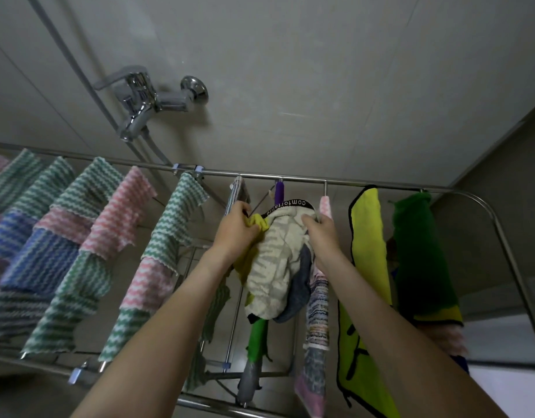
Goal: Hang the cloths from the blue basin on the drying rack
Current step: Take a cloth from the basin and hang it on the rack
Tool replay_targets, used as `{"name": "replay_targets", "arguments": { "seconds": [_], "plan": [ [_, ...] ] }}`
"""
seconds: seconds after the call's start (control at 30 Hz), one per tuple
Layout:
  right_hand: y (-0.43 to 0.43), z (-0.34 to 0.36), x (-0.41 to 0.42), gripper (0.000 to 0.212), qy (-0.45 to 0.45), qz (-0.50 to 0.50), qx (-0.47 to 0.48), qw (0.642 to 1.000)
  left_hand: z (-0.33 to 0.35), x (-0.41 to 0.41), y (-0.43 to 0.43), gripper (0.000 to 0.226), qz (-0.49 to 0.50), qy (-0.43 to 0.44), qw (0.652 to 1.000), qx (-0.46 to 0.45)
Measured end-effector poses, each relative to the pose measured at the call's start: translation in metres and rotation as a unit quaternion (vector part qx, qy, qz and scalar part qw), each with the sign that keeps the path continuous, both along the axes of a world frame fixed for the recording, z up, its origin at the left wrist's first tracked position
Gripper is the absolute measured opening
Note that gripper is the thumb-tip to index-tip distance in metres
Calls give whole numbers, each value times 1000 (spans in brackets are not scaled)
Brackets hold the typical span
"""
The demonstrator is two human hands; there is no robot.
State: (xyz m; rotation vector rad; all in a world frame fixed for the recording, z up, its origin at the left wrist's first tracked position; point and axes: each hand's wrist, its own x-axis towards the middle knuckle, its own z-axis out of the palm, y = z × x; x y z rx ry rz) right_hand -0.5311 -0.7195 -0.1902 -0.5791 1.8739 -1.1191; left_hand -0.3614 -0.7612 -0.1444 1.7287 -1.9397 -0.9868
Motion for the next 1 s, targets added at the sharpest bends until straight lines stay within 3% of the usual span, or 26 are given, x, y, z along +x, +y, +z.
{"name": "replay_targets", "arguments": {
  "seconds": [0.07,0.17,0.23,0.3,0.4,0.47,0.57,0.63,0.77,0.83,0.9,1.0],
  "plan": [
    [-1,4,0,69,32,-24,-11,999,3,-3,-3,34,28,13,999,-41],
    [0,21,7,60,105,-21,30,994,5,-10,-13,51,77,57,993,-72],
    [0,21,11,74,121,25,50,991,6,-12,-17,73,55,35,997,-30],
    [1,22,18,85,96,108,50,988,5,-10,-14,82,15,9,1000,23],
    [10,18,20,85,151,216,84,961,-7,-1,0,68,-45,-2,998,47],
    [20,19,20,71,174,268,98,943,-10,9,11,43,-75,-22,995,56],
    [37,22,21,26,193,380,132,895,-4,24,28,8,-149,-87,982,81],
    [43,27,23,11,180,461,156,855,-2,34,40,9,-181,-67,969,155],
    [63,44,31,19,124,586,233,766,0,52,60,20,-230,-31,938,258],
    [77,51,35,29,137,605,248,744,1,57,70,15,-266,-28,924,273],
    [92,48,42,33,182,584,212,762,-5,62,80,20,-280,-21,928,247],
    [108,37,53,17,254,494,124,822,-15,64,93,19,-256,-28,956,137]
  ]
}}
